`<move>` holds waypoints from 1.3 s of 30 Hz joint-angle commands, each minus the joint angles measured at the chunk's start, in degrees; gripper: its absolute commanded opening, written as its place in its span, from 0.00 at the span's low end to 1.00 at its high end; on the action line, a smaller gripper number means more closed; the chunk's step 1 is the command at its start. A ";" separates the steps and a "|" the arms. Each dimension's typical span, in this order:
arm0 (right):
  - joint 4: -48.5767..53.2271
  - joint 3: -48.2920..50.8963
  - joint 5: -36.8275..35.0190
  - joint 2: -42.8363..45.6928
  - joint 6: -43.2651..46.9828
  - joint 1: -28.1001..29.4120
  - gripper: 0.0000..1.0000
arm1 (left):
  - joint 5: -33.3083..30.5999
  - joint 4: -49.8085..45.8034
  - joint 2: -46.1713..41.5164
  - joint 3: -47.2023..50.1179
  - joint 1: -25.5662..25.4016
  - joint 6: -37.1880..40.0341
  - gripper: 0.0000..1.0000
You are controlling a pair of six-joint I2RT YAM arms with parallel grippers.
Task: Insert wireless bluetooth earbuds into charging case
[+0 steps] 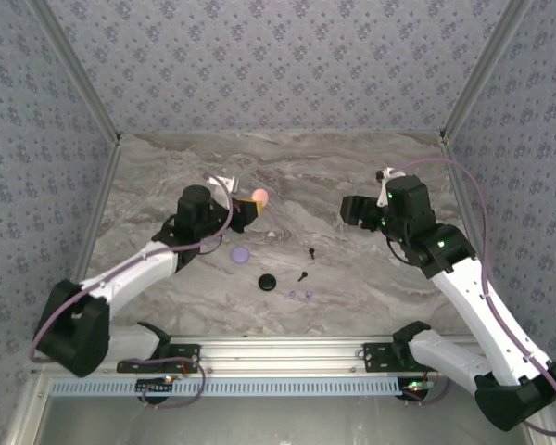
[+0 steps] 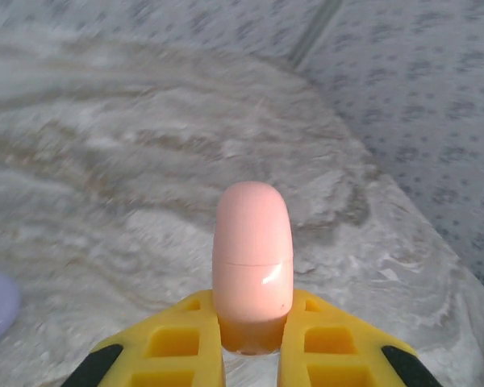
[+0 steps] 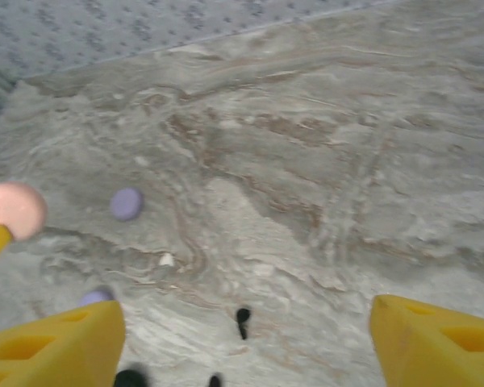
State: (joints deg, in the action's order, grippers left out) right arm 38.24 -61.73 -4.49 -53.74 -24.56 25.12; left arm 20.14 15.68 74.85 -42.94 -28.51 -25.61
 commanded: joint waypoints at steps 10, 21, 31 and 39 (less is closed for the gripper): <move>1.61 9.19 1.28 9.28 -1.96 -11.15 1.00 | 5.92 -18.98 21.73 -18.97 5.01 -7.34 0.02; -1.67 14.68 14.75 11.24 -2.54 -21.98 1.00 | 5.84 -25.00 35.18 -30.20 1.91 -6.17 0.03; -0.79 14.95 16.62 11.79 -0.21 -23.95 1.00 | 5.52 -25.06 39.91 -31.94 1.79 -7.25 0.19; 0.03 14.36 17.17 12.08 3.73 -23.64 1.00 | 4.78 -27.03 39.47 -32.65 1.79 -6.27 0.42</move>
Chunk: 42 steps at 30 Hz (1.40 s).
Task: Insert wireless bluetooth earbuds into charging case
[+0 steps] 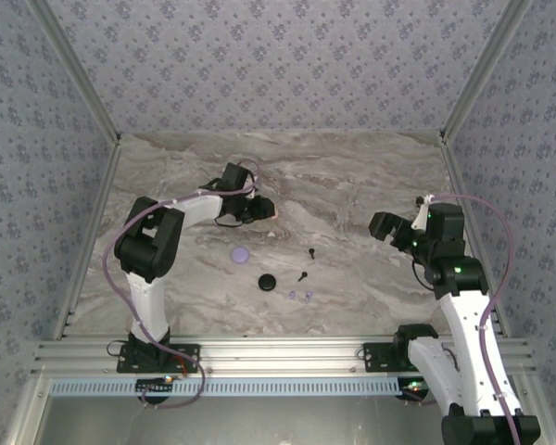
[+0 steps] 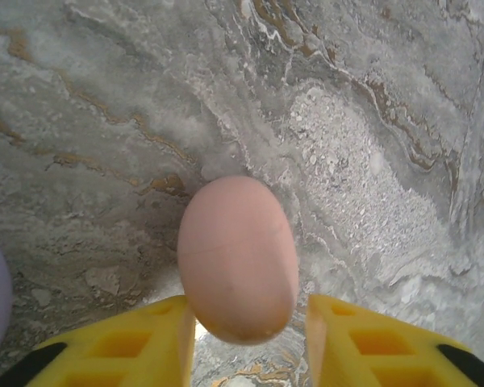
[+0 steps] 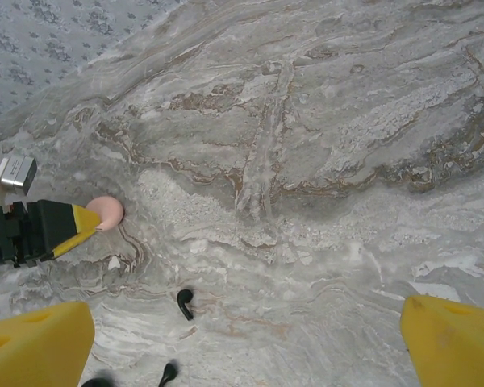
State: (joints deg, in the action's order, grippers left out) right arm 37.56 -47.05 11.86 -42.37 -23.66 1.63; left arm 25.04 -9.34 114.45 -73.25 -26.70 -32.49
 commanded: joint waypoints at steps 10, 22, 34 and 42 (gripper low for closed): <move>0.17 -0.50 0.44 -0.06 4.75 3.31 1.00 | -3.24 -5.82 -7.27 -1.76 0.13 3.74 0.52; 0.57 -6.03 -8.83 -9.03 12.33 24.43 1.00 | -8.31 -2.43 -32.47 10.46 3.85 5.82 0.56; 5.91 -16.12 -1.41 -27.68 58.58 45.93 1.00 | -18.46 -4.85 -58.55 28.30 9.64 3.23 0.71; 8.90 -23.28 -1.72 -42.01 80.00 51.82 0.99 | -19.66 -10.49 -67.05 34.20 15.07 1.99 0.78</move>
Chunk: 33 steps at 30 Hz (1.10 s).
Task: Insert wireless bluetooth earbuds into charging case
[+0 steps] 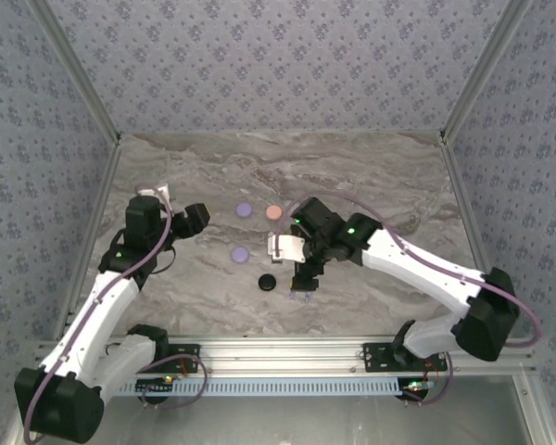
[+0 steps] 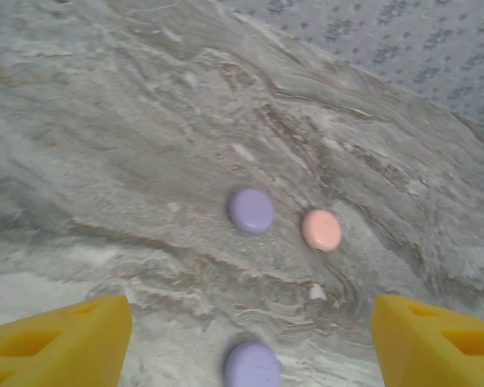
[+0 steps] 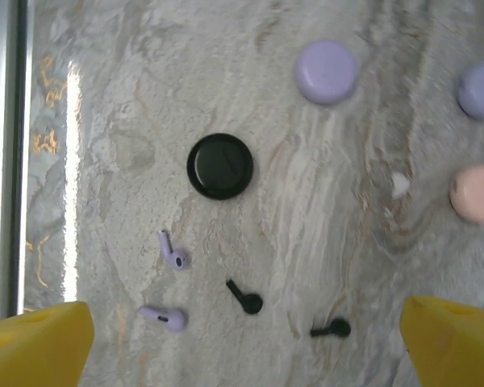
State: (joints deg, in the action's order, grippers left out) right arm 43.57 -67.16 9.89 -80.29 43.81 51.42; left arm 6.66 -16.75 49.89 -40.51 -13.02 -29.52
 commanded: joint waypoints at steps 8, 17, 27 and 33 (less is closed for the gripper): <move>-3.43 -5.56 -0.51 -15.06 16.30 4.59 1.00 | -1.99 -5.75 -7.43 5.37 5.17 -2.03 0.84; -8.47 -5.27 -2.20 -23.30 17.34 5.53 0.95 | -0.99 -6.10 -7.56 5.95 7.13 -1.89 0.85; -7.74 -6.62 -4.45 -29.27 18.66 4.98 0.76 | -0.69 -5.83 -7.03 6.12 7.67 -1.94 0.86; -8.03 -7.24 -4.18 -30.97 18.34 4.74 0.68 | -0.67 -6.09 -6.77 5.79 7.77 -1.64 0.86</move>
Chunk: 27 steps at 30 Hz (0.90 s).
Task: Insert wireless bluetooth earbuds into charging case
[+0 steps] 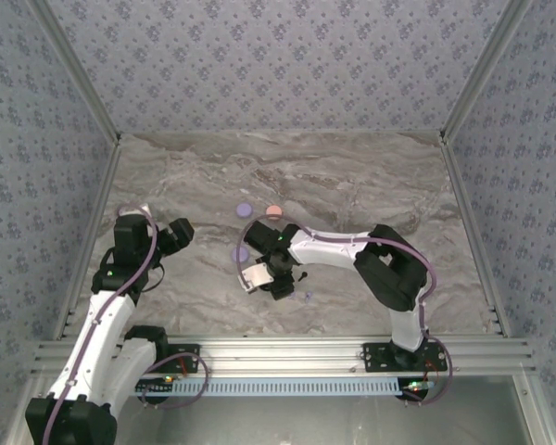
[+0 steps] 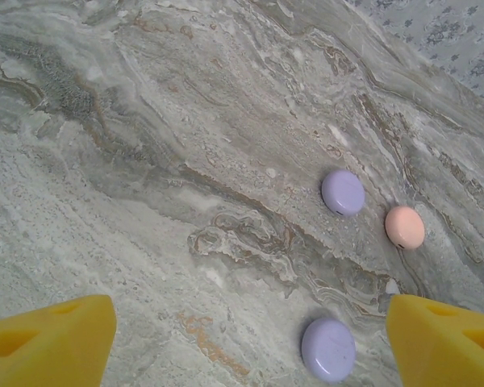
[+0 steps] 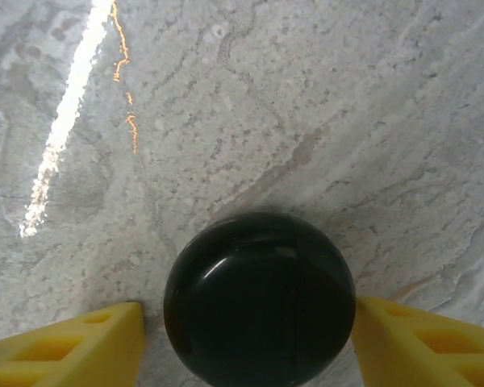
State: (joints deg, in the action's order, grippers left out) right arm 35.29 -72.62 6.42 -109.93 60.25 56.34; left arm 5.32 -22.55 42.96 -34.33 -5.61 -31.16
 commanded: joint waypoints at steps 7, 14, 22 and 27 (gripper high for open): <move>-0.58 -1.83 0.00 -2.24 0.90 -0.20 0.61 | 0.68 -0.37 0.19 -0.30 0.45 -0.04 0.87; -2.97 -1.30 1.79 -0.31 -1.54 -1.11 0.48 | 1.79 0.16 0.21 -0.38 0.47 0.05 0.87; -6.38 1.99 2.46 9.75 -6.29 -4.04 0.47 | 13.83 5.76 0.56 -0.10 0.43 0.18 0.84; -9.32 6.05 2.40 19.93 -10.02 -8.02 0.47 | 27.32 13.47 1.50 0.04 0.38 -2.69 0.82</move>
State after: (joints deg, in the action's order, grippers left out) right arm 28.42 -69.04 8.21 -96.23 53.74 50.15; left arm 21.08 -16.29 43.97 -34.33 -5.56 -31.73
